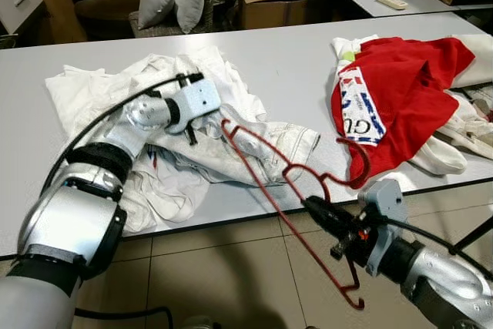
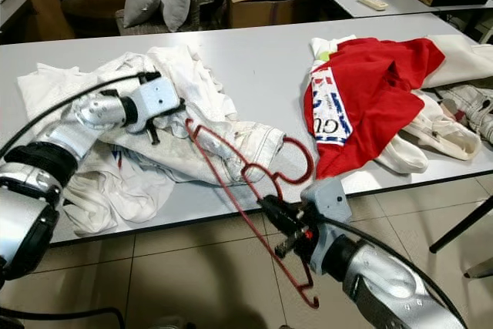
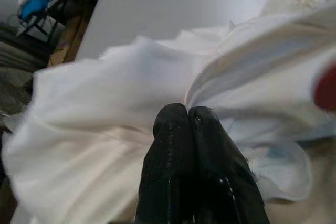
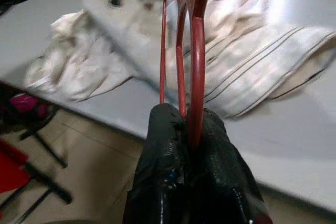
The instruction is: Hang hanger
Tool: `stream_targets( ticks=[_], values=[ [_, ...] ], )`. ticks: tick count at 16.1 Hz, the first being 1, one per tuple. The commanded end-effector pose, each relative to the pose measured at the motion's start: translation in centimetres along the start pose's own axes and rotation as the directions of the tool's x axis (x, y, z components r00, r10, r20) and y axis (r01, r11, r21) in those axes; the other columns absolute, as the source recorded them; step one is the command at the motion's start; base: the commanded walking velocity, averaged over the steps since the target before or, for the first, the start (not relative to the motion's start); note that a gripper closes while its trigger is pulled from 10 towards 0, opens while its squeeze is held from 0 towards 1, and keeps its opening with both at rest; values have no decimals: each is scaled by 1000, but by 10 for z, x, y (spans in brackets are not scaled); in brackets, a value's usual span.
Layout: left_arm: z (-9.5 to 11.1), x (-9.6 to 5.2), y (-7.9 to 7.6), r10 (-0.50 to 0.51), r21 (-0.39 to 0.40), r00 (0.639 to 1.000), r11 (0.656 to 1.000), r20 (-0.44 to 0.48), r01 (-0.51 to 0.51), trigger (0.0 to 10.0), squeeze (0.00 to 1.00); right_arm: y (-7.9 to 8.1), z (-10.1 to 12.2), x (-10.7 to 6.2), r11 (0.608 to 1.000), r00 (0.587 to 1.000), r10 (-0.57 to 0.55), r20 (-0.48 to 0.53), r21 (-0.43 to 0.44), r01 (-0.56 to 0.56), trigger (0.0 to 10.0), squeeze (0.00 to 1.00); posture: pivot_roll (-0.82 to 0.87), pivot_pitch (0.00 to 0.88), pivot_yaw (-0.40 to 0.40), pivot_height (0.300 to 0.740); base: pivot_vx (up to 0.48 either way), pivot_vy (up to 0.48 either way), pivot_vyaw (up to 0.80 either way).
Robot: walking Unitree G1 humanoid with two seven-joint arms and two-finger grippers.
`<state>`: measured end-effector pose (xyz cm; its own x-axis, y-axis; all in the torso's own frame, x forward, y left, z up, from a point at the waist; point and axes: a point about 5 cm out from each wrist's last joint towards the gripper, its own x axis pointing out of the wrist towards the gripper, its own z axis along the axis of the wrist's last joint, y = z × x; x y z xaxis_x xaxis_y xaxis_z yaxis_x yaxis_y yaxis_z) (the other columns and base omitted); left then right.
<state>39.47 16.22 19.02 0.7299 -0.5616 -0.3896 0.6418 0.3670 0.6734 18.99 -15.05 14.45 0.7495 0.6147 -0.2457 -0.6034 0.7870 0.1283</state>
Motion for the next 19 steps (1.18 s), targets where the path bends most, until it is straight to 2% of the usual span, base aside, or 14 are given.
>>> stream_targets(
  ticks=[1,6,9,11,12,13,15,17,18,19],
  values=[
    [17,-9,21,32,31,997,999,67,-34,0,0,-8,3,4,999,999,-40,8,-7,40,10000,0,-53,0,44,723,0,0,0],
    [33,-15,25,-15,124,990,992,137,-2,0,0,-20,11,25,995,995,-100,16,-10,100,10000,0,-24,0,17,723,0,0,0],
    [46,-26,41,38,170,984,983,174,-68,0,0,-17,14,33,998,998,-68,6,-15,68,10000,0,-13,0,8,723,0,0,0],
    [48,-38,57,89,196,984,973,157,-119,0,0,-30,16,34,982,982,-187,-7,-15,187,10000,0,-10,0,15,723,0,0,0],
    [47,-41,60,97,199,984,972,151,-127,0,0,-34,17,34,975,975,-220,-6,-16,220,10000,0,-12,0,16,723,0,0,0],
    [46,-50,70,147,202,979,964,139,-173,0,0,-48,27,33,948,948,-317,31,-3,317,10000,0,-17,0,24,723,0,0,0],
    [48,-59,80,193,194,970,956,148,-220,0,0,-56,39,30,931,927,-365,86,9,366,10000,0,-18,0,25,723,0,0,0],
    [65,-76,100,269,178,935,933,233,-313,0,0,-56,75,27,943,913,-322,251,0,333,10000,0,-18,0,22,723,0,0,0],
    [78,-87,112,301,163,910,920,286,-356,0,0,-50,93,27,957,909,-264,322,-28,288,10000,0,-19,0,21,723,0,0,0],
    [91,-96,121,332,144,881,907,336,-396,0,0,-44,102,26,969,911,-216,352,-42,245,10000,0,-17,0,14,723,0,0,0]
  ],
)
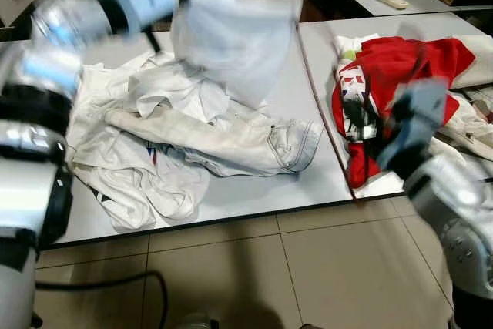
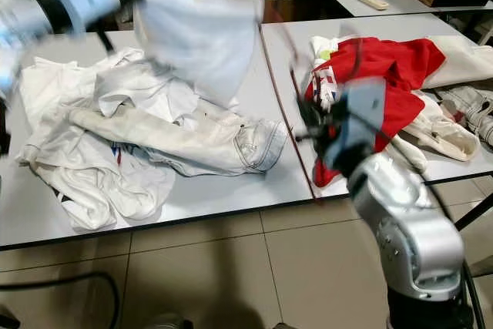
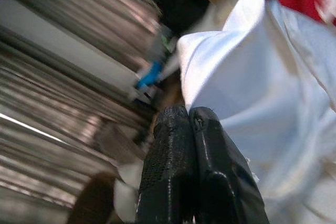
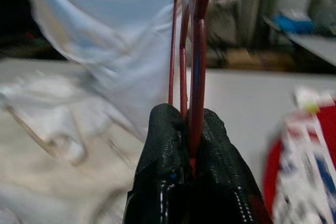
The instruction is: Hang hanger
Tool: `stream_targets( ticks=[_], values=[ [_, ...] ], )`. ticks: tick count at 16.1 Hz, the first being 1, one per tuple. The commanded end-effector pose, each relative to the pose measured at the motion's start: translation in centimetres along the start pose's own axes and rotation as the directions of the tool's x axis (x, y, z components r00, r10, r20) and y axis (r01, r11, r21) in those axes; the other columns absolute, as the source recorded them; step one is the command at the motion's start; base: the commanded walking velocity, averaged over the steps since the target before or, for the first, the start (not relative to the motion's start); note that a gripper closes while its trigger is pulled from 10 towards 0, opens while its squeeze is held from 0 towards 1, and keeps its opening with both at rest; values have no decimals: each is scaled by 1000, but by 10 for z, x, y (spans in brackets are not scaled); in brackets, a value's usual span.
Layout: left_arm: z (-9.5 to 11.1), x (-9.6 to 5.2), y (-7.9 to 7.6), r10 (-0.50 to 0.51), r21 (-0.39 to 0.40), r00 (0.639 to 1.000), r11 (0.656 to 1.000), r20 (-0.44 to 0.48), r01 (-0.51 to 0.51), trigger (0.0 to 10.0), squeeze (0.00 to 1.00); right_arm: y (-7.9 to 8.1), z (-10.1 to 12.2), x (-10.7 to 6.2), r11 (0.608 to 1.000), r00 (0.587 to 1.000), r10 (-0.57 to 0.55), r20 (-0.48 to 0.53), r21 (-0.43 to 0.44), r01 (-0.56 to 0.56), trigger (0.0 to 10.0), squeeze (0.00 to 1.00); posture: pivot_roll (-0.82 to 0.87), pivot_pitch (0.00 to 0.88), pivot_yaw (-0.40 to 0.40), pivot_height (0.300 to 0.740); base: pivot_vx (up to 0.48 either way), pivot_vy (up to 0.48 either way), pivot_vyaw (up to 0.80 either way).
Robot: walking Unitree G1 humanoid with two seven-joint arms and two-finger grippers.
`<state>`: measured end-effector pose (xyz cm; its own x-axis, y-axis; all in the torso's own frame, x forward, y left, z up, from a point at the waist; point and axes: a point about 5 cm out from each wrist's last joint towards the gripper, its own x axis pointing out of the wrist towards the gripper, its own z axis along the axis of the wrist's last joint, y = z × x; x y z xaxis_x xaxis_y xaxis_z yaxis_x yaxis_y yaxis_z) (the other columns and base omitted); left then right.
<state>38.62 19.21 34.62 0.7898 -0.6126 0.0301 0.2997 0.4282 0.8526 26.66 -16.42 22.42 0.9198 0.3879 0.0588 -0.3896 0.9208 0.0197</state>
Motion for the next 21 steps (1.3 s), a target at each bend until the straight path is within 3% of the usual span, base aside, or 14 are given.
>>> stream_targets(
  ticks=[1,3,5,8,11,14,16,17,19,21],
  values=[
    [26,-6,28,85,-10,991,996,106,-84,0,0,7,9,-3,997,997,71,33,10,-71,10000,0,-17,0,14,723,0,0,0],
    [32,-6,27,57,-56,988,997,142,-50,0,0,12,-5,-6,994,994,107,-30,35,-106,10000,0,-15,0,12,723,0,0,0],
    [20,-3,8,-4,-88,994,996,111,14,0,0,12,-32,-13,995,981,92,-173,56,-84,10000,0,-18,0,12,723,0,0,0],
    [10,-1,-5,13,-127,997,992,78,-3,0,0,13,-46,-24,991,971,96,-218,115,-72,10000,0,-21,0,16,723,0,0,0],
    [15,0,-8,-8,-136,995,991,99,21,0,0,9,-42,-24,991,981,75,-180,126,-52,10000,0,-23,0,20,723,0,0,0],
    [16,-1,-9,-19,-134,995,990,95,32,0,0,-13,-24,-19,977,995,-88,-36,190,93,10000,0,-21,0,21,723,0,0,0],
    [15,-5,-10,-31,-161,995,986,90,46,0,0,-18,-9,-19,927,987,-125,103,367,79,10000,0,-18,0,21,723,0,0,0],
    [15,-7,-11,-36,-167,996,985,87,51,0,0,-17,-10,-19,916,987,-121,107,395,70,10000,0,-18,0,21,723,0,0,0],
    [14,-13,-21,-42,-213,996,975,83,58,0,0,-5,-29,-20,874,1000,-22,17,485,11,10000,0,-9,0,18,723,0,0,0],
    [15,-13,-44,-34,-286,995,957,91,58,0,0,5,-43,-18,784,1000,29,-6,620,-19,10000,0,-2,0,20,723,0,0,0]
  ],
)
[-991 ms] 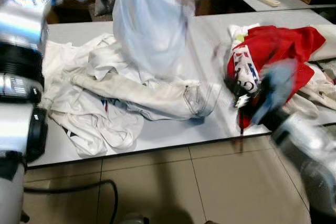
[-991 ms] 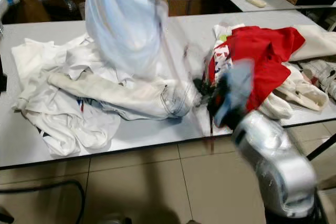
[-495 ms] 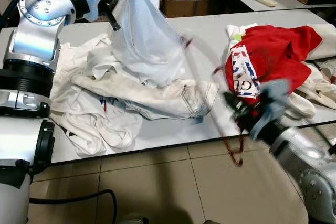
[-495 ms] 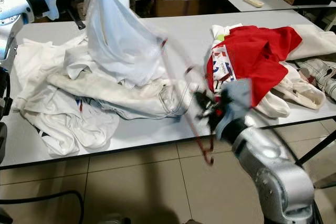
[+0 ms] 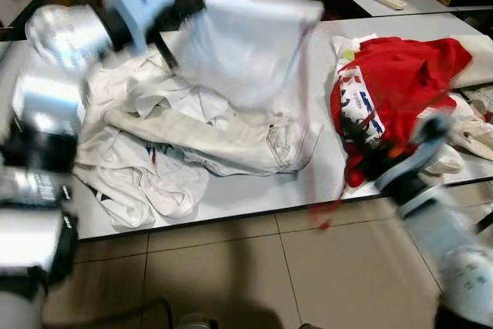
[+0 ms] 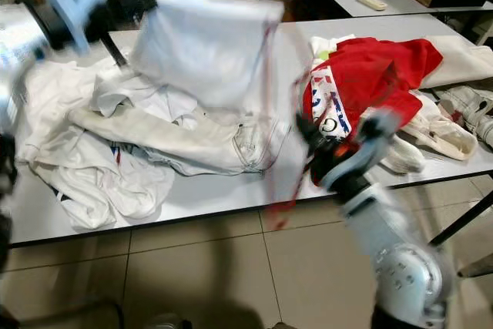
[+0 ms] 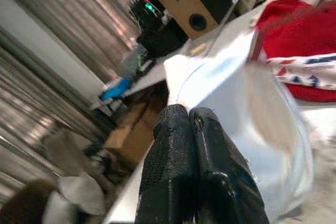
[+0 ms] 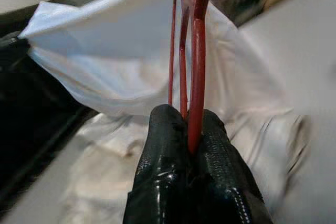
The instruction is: Hang hanger
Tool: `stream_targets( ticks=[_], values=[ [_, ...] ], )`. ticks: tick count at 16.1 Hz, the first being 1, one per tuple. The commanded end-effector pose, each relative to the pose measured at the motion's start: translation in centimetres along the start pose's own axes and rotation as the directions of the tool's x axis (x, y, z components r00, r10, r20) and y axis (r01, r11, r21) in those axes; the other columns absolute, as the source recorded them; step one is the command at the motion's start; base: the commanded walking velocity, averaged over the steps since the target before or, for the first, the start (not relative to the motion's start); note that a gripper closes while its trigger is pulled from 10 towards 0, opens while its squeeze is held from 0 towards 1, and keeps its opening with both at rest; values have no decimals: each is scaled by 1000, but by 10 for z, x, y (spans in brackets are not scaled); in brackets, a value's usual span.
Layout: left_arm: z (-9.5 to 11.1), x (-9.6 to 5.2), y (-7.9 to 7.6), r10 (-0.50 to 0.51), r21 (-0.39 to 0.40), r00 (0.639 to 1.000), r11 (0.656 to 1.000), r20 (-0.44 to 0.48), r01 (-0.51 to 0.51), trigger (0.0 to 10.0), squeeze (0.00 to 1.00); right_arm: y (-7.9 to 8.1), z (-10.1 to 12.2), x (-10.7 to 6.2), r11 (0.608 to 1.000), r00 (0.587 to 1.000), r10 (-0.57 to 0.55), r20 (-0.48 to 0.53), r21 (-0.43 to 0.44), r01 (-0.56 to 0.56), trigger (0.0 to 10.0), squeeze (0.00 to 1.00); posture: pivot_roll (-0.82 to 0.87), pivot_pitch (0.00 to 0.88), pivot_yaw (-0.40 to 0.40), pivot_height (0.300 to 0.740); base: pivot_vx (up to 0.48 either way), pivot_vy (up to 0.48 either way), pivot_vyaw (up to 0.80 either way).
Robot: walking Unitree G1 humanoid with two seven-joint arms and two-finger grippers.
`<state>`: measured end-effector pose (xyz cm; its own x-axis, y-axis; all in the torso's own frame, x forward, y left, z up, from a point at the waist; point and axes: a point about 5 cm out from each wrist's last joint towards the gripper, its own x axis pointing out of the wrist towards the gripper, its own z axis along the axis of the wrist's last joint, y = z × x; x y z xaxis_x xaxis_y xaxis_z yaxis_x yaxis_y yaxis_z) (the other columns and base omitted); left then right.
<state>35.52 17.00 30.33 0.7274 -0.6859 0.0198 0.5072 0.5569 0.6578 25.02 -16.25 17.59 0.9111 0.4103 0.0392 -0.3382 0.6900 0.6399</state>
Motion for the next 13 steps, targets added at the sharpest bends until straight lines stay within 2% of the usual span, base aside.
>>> stream_targets(
  ticks=[1,3,4,5,6,8,9,10,12,13],
  values=[
    [6,0,-4,8,-14,1000,1000,19,-7,0,0,0,0,0,999,1000,3,1,44,-4,10000,0,-1,0,21,723,0,0,0],
    [4,1,-20,4,-36,1000,999,22,-3,0,0,-4,-6,2,994,1000,-31,-6,109,31,10000,0,0,0,22,723,0,0,0],
    [9,2,-34,12,-57,999,998,49,-9,0,0,-8,-14,3,988,998,-56,-35,144,60,10000,0,4,0,20,723,0,0,0],
    [16,2,-42,13,-73,996,997,87,-6,0,0,-8,-21,5,986,995,-66,-70,147,75,10000,0,4,0,20,723,0,0,0],
    [22,2,-44,13,-74,994,997,112,-5,0,0,-9,-24,6,982,994,-70,-89,169,84,10000,0,6,0,21,723,0,0,0],
    [35,3,-39,54,-95,982,995,183,-37,0,0,-11,-31,11,974,988,-89,-128,197,114,10000,0,10,0,23,723,0,0,0],
    [37,3,-41,33,-97,982,995,186,-15,0,0,-11,-31,13,970,988,-89,-122,215,114,10000,0,10,0,24,723,0,0,0],
    [35,2,-47,-25,-81,985,996,168,39,0,0,-11,-30,16,963,990,-92,-104,243,115,10000,0,9,0,27,723,0,0,0],
    [16,-4,-65,-135,-79,990,987,47,138,0,0,-9,-23,28,937,996,-78,-53,337,91,10000,0,11,0,34,723,0,0,0],
    [13,-5,-68,-148,-82,988,985,33,151,0,0,-8,-22,32,932,996,-77,-47,351,88,10000,0,11,0,34,723,0,0,0]
  ],
)
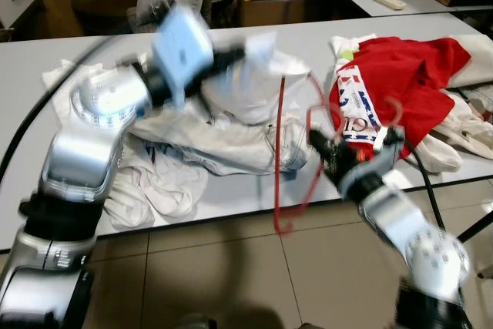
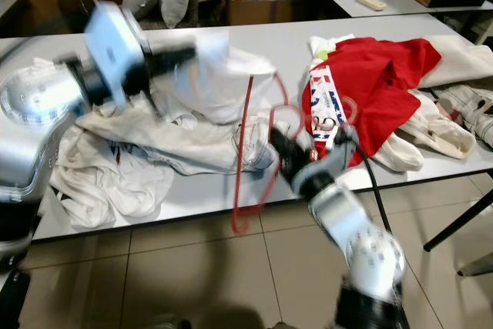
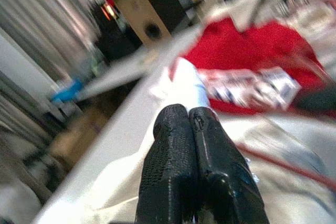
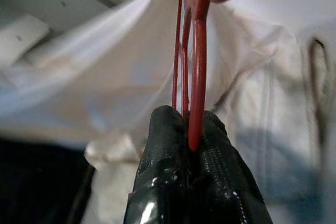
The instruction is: Hang hanger
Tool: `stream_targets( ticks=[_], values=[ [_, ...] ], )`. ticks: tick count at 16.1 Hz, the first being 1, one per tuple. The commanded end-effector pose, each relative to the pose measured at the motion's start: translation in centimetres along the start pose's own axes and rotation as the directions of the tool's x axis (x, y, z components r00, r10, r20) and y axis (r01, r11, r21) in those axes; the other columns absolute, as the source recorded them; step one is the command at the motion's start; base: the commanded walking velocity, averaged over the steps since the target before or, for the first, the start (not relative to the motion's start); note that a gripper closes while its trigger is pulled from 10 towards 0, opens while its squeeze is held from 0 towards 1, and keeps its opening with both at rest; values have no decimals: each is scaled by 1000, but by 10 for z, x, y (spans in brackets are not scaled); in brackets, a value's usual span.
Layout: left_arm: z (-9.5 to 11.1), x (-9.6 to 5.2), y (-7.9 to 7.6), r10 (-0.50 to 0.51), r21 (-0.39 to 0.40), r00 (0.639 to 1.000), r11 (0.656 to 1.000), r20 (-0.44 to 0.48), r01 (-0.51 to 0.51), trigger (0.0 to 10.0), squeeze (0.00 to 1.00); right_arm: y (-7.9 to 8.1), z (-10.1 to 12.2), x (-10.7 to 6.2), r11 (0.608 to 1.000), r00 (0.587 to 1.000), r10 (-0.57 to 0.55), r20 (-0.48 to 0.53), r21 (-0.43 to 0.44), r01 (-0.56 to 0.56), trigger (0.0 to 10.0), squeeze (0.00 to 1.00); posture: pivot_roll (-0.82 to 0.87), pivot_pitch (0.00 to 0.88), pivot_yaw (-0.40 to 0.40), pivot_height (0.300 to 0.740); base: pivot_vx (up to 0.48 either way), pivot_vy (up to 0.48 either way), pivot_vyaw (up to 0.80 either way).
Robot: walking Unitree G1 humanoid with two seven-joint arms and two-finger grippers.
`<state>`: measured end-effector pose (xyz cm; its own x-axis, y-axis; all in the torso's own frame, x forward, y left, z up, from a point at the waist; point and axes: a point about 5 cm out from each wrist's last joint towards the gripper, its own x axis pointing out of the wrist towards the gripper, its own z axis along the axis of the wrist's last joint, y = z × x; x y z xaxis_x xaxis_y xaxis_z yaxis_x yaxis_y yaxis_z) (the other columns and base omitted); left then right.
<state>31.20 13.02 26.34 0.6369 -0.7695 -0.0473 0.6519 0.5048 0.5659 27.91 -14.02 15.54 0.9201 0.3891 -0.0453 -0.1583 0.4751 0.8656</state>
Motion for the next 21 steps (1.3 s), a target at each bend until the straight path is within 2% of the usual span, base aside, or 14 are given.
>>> stream_targets(
  ticks=[1,5,6,7,9,11,13,16,19,21],
  values=[
    [2,0,-3,-21,6,1000,1000,-8,21,0,0,0,2,3,999,1000,-1,14,34,1,10000,0,11,0,34,723,0,0,0],
    [-11,0,-20,-69,-72,996,995,-57,65,0,0,0,10,26,989,992,-49,113,146,32,10000,0,23,0,33,723,0,0,0],
    [-21,-3,-27,-85,-96,991,993,-103,75,0,0,-1,16,31,976,982,-66,176,218,26,10000,0,23,0,35,723,0,0,0],
    [-35,-8,-37,-120,-139,981,985,-153,99,0,0,-1,22,37,947,967,-81,242,323,-1,10000,0,24,0,35,723,0,0,0],
    [-49,-11,-52,-161,-181,969,975,-188,127,0,0,5,25,48,916,956,-82,282,399,-39,10000,0,25,0,35,723,0,0,0],
    [-48,-8,-62,-192,-227,965,962,-178,150,0,0,12,22,61,879,952,-82,295,471,-71,10000,0,28,0,36,723,0,0,0],
    [-47,-6,-66,-205,-262,966,952,-157,159,0,0,17,19,68,878,954,-74,291,473,-76,10000,0,28,0,36,723,0,0,0],
    [-36,-4,-79,-301,-391,953,883,-46,260,0,0,26,17,78,858,953,-33,303,498,-128,10000,0,34,0,36,723,0,0,0],
    [-39,-1,-90,-339,-431,940,854,-37,291,0,0,40,16,87,834,949,28,315,516,-196,10000,0,35,0,33,723,0,0,0],
    [-33,3,-91,-329,-467,944,834,8,295,0,0,44,13,91,846,953,47,299,495,-198,10000,0,32,0,32,723,0,0,0]
  ],
)
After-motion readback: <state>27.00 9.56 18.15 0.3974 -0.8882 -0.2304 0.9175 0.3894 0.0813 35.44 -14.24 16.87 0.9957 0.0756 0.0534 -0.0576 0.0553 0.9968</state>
